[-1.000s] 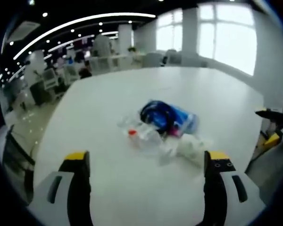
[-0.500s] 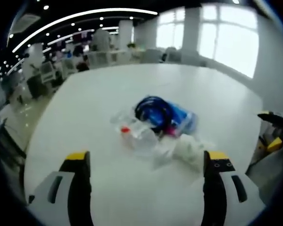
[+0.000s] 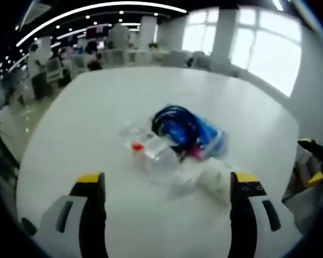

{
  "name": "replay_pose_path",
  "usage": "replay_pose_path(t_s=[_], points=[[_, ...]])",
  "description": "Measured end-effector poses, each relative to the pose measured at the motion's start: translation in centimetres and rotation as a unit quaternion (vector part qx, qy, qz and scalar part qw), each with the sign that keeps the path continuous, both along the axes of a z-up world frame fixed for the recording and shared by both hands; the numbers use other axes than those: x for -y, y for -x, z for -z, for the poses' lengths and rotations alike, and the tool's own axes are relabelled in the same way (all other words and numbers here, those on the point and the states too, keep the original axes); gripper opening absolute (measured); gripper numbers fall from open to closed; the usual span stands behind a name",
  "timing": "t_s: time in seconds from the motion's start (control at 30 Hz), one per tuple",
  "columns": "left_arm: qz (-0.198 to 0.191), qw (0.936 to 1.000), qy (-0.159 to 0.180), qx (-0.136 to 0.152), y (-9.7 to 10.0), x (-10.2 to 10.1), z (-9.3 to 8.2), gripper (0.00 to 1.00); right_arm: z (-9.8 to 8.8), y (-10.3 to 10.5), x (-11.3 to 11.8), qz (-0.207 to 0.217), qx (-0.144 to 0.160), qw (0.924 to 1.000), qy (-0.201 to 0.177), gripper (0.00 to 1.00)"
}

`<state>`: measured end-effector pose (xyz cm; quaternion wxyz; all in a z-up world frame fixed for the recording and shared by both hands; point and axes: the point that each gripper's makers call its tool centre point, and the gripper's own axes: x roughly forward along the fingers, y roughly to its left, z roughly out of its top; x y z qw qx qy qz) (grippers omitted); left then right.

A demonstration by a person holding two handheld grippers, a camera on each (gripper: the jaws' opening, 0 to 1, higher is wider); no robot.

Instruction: Arrange the tabletop items into an orderly group along one side of the table until the central work area is clear of visible clutter.

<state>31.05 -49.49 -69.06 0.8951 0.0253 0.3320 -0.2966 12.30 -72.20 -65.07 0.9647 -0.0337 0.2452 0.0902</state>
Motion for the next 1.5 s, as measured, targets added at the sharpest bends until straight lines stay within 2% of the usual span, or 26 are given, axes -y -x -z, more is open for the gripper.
replay_pose_path(t_s=[0.4, 0.8, 1.23, 1.5], points=[[-0.027, 0.9987, 0.028, -0.033, -1.7, 1.0, 1.1, 0.88, 0.1, 0.0, 0.1, 0.001, -0.003, 1.0000, 0.000, 0.92], [-0.035, 0.9969, 0.031, -0.064, -3.1, 2.0, 2.5, 0.85, 0.2, 0.0, 0.2, 0.003, -0.004, 1.0000, -0.002, 0.90], [-0.074, 0.9915, 0.042, -0.098, -5.3, 2.8, 3.9, 0.78, 0.2, 0.0, 0.3, 0.004, -0.005, 1.0000, -0.001, 0.89], [-0.068, 0.9920, 0.022, -0.104, -6.3, 3.6, 4.5, 0.75, 0.3, 0.0, 0.3, 0.006, -0.006, 1.0000, -0.001, 0.89]])
